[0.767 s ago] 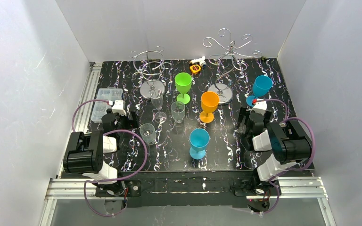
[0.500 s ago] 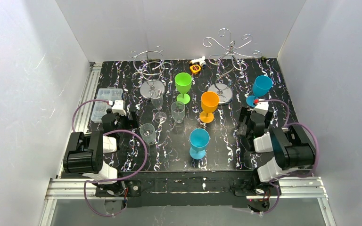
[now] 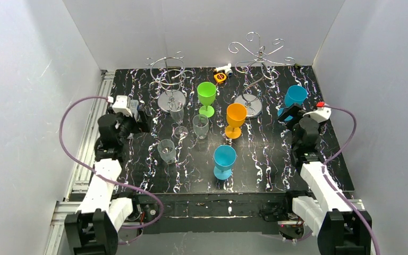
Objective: Place the wine glass upside down on the wine glass rack
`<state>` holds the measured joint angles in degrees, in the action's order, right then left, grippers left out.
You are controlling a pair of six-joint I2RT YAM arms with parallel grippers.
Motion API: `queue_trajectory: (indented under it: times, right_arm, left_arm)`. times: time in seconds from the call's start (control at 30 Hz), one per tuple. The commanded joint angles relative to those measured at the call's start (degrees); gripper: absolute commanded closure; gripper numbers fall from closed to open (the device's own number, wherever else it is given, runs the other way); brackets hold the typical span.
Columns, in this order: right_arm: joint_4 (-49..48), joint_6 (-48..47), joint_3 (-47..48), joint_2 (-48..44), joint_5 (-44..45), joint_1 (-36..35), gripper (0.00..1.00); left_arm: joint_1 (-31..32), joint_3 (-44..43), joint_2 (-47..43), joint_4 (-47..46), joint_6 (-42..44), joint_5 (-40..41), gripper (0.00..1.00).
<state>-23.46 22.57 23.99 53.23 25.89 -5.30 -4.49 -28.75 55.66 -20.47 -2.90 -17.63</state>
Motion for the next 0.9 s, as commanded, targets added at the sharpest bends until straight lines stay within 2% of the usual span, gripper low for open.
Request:
queue_trajectory:
  times: [0.0,0.13,0.2,0.23,0.37,0.5,0.63,0.87]
  right_arm:
    - [14.8,4.7,9.9,-3.4,-17.3,1.9,0.0]
    - [31.0,1.1,22.7,-0.6,-22.0,1.4,0.0]
    - [33.8,0.5,26.4,-1.0,-20.4,0.1,0.0]
    - [34.1,0.7,28.2,-1.0,-20.6,0.0,0.03]
    - [39.4,0.9,40.5,3.4,-23.7,-0.5,0.05]
    - [45.6,2.9,52.6,10.1,-27.3,-0.5,0.08]
    - [47.1,4.6,59.0,13.4,-29.1,-0.5,0.11]
    - [51.3,9.5,66.2,19.9,-33.5,-0.6,0.18]
  left_arm:
    - [-0.5,-13.6,-6.4,34.2,-2.0,-4.2,0.01]
    - [-0.5,-25.0,-7.5,51.4,-1.0,-3.7,0.01]
    - [-0.6,-29.8,-8.2,56.4,-0.9,-2.2,0.01]
    - [-0.6,-31.4,-8.7,58.2,-1.0,-1.5,0.01]
    - [-0.5,-36.4,-10.3,63.1,-2.7,-0.2,0.01]
    - [-0.6,-43.4,-7.6,69.4,-3.8,-1.7,0.01]
    - [-0.6,-49.4,-5.0,74.8,-3.6,-2.3,0.01]
    - [-0.5,-51.2,-6.1,75.7,-1.4,-2.5,0.01]
